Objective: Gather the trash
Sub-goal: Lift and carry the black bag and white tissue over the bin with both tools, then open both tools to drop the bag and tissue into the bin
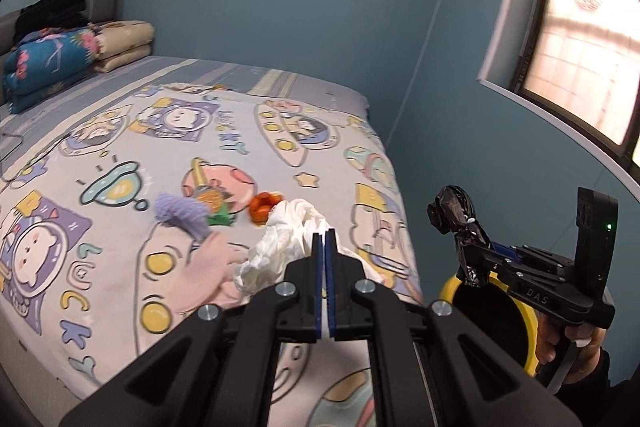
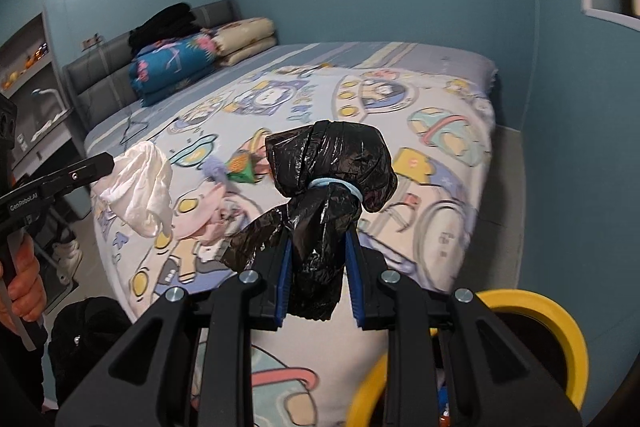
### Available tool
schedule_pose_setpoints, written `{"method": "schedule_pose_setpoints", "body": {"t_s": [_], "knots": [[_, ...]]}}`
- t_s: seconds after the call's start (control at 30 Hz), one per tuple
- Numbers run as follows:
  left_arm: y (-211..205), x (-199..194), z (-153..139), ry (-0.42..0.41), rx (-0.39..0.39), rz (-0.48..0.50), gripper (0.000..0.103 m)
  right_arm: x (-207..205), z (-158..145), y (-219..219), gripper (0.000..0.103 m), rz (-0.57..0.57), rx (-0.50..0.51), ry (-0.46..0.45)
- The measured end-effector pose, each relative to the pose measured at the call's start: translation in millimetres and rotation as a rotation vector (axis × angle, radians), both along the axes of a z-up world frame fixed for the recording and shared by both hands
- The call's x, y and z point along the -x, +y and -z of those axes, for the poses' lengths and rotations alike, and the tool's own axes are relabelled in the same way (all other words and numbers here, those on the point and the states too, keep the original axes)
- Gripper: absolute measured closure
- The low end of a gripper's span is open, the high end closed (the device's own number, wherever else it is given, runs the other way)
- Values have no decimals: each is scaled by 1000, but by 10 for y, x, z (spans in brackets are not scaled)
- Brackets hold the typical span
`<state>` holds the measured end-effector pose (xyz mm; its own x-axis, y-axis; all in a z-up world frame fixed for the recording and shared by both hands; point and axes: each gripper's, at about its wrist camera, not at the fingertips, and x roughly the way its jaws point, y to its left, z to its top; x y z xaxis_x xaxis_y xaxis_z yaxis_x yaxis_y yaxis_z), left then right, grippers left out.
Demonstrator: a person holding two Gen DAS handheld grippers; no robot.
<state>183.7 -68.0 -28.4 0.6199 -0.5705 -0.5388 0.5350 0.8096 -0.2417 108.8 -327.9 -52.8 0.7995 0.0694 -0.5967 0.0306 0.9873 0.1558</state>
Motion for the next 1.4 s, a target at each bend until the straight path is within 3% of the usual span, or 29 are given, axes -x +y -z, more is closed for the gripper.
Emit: {"method": "schedule_pose_setpoints", "body": {"t_s": [0.3, 0.67, 0.97, 1.33, 1.4], "knots": [[-639, 179, -78, -18, -3, 137, 102, 514, -24, -548, 80, 182, 31, -14], [-1503, 405, 18, -9, -47, 340, 102, 1021, 93, -950, 80, 361, 84, 40], [-2070, 537, 362, 71, -100, 441, 102, 1151, 391, -1191, 80, 379, 59, 136], [-2473, 682, 654, 119, -171, 514, 102, 1253, 619, -1315, 79, 379, 20, 175], [-2506, 703, 673, 119, -177, 515, 101, 1262, 631, -1333, 74, 383, 13, 176]]}}
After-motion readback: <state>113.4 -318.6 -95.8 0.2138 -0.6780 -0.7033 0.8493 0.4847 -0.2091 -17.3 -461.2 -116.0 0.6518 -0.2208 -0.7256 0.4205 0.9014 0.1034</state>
